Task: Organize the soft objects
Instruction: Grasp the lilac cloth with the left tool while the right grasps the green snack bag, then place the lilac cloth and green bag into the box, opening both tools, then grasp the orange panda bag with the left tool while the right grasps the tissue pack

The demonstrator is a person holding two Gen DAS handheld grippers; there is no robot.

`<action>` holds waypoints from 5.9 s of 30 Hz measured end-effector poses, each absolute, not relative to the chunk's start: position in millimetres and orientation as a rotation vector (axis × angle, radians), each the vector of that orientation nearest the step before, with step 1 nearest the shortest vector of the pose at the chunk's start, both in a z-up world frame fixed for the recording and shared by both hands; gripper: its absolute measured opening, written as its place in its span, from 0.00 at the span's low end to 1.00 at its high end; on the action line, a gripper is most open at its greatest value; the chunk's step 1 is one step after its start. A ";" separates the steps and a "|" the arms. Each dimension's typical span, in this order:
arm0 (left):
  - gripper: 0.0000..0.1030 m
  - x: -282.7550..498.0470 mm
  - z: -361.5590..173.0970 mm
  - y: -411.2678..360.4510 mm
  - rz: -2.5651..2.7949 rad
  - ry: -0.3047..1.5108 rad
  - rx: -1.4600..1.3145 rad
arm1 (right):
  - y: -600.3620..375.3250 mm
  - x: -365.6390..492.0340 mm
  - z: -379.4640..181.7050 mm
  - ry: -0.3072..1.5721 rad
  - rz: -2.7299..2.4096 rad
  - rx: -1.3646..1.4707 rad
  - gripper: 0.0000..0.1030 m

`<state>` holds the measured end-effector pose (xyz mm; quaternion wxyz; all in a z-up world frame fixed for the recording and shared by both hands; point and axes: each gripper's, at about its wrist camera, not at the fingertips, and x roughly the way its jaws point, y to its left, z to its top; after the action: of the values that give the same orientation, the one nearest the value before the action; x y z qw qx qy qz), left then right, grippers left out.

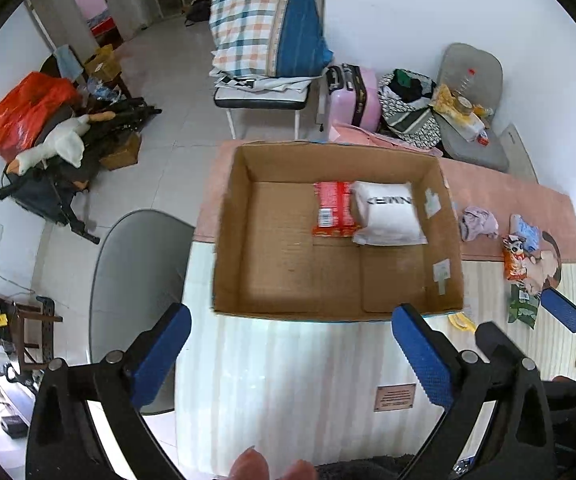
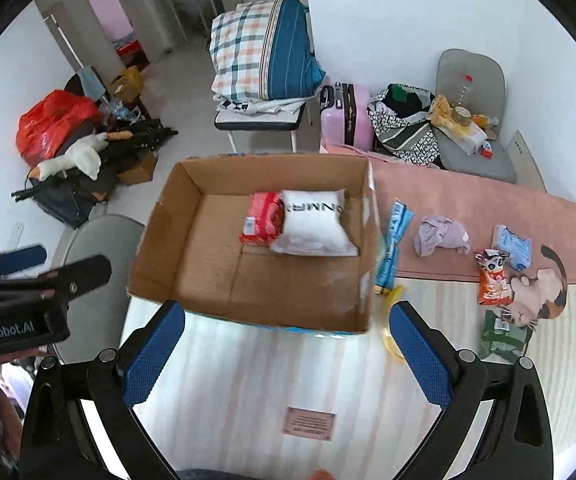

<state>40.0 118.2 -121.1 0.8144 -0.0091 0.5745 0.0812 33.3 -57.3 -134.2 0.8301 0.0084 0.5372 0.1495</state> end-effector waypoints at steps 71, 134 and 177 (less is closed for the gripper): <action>0.29 143.9 -287.2 -130.7 -0.274 1.632 -0.008 | -391.4 136.1 -280.0 1.571 0.056 0.364 0.32; 0.99 129.4 -215.5 173.7 0.128 1.424 -0.087 | -11.4 143.2 -236.9 1.466 0.183 -0.090 1.00; 0.67 226.0 -416.4 -259.0 -0.154 1.822 -0.389 | -454.8 271.1 -323.7 1.513 0.248 -0.179 0.91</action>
<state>226.0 -259.0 -416.4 0.5942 -0.1672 0.7840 -0.0662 271.1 -454.8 -323.7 0.7167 -0.0811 0.6835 0.1121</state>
